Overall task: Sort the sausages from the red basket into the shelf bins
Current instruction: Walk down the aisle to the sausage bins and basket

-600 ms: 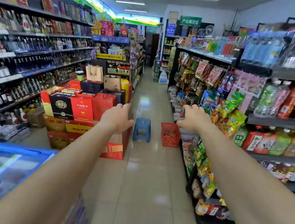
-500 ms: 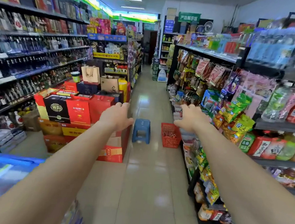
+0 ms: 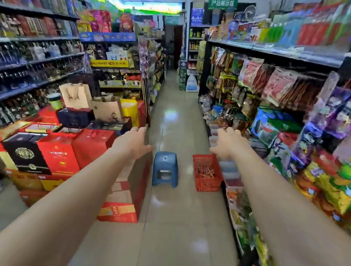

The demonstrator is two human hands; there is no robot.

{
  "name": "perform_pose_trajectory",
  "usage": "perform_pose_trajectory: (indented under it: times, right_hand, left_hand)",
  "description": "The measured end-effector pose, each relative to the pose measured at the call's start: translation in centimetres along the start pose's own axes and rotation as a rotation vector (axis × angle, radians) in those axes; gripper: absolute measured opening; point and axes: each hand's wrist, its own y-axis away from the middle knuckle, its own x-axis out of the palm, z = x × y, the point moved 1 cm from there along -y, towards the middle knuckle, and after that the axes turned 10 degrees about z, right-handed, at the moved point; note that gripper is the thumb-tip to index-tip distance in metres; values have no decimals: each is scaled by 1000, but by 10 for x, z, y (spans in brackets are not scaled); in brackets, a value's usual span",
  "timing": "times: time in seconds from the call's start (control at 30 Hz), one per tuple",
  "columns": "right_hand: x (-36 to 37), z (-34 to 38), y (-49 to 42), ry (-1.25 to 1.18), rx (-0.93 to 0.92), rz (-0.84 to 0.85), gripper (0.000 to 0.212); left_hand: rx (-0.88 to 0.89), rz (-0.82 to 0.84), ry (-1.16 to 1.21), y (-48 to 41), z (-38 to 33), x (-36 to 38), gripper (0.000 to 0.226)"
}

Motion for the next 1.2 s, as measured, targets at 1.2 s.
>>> perform_pose_trajectory:
  times: [1.2]
  right_hand:
    - [-101,-16,-982,18,-19,56,69]
  left_hand:
    - [102,146,-22,-997,-29,-37,74]
